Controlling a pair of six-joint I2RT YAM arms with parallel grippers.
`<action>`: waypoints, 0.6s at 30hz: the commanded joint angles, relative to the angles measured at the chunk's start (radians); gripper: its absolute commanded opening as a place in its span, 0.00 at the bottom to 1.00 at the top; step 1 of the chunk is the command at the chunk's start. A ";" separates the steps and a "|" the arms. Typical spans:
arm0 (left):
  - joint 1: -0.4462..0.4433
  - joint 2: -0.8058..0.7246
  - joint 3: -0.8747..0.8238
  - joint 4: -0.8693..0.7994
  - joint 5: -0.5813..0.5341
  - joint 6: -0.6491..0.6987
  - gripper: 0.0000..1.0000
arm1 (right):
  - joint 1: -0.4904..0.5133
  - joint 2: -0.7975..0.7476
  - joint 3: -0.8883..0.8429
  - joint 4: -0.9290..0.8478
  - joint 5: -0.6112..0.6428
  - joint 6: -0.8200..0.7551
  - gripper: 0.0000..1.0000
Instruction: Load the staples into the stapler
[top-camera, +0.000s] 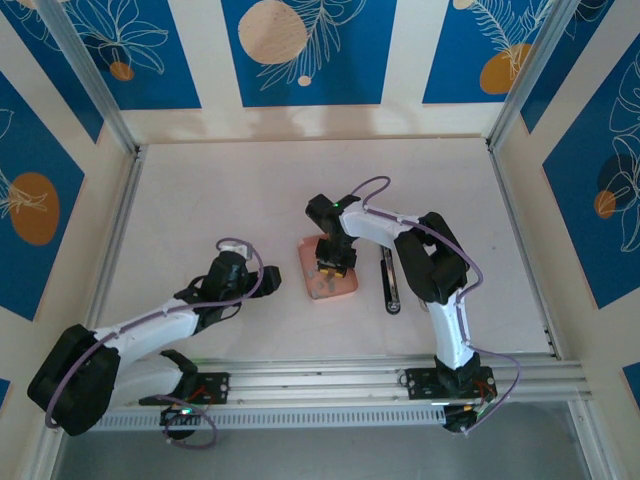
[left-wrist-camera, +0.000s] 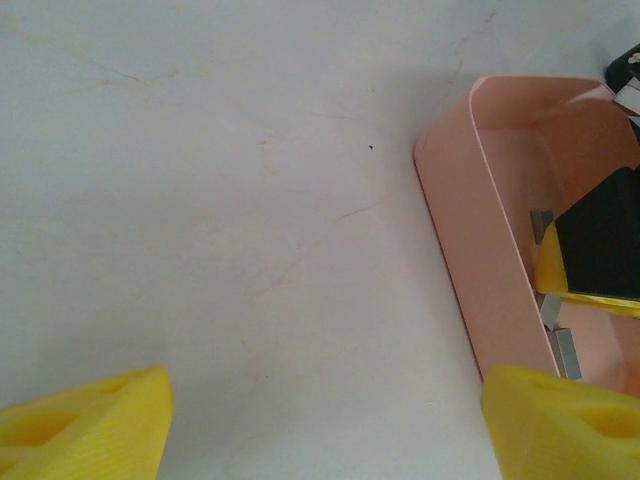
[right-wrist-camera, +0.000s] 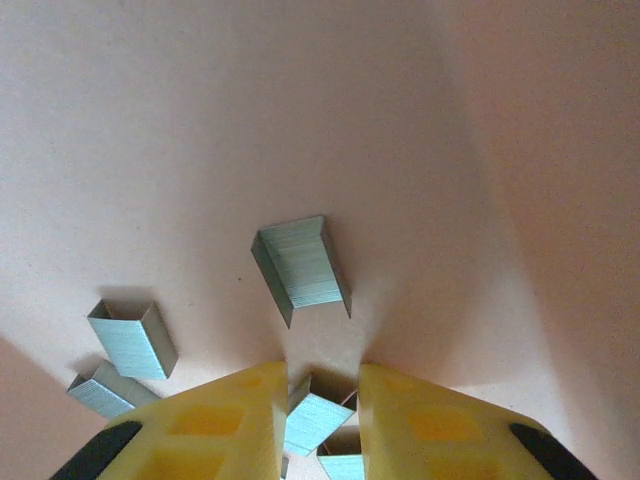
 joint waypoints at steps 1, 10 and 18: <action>0.012 0.007 0.026 0.012 0.016 0.018 0.80 | 0.001 0.033 0.022 -0.028 0.001 -0.015 0.29; 0.012 -0.002 0.024 0.006 0.023 0.018 0.80 | 0.027 0.024 0.009 -0.027 0.001 -0.003 0.22; 0.011 -0.031 0.021 -0.011 0.013 0.024 0.80 | 0.033 -0.068 0.021 -0.009 0.058 -0.024 0.19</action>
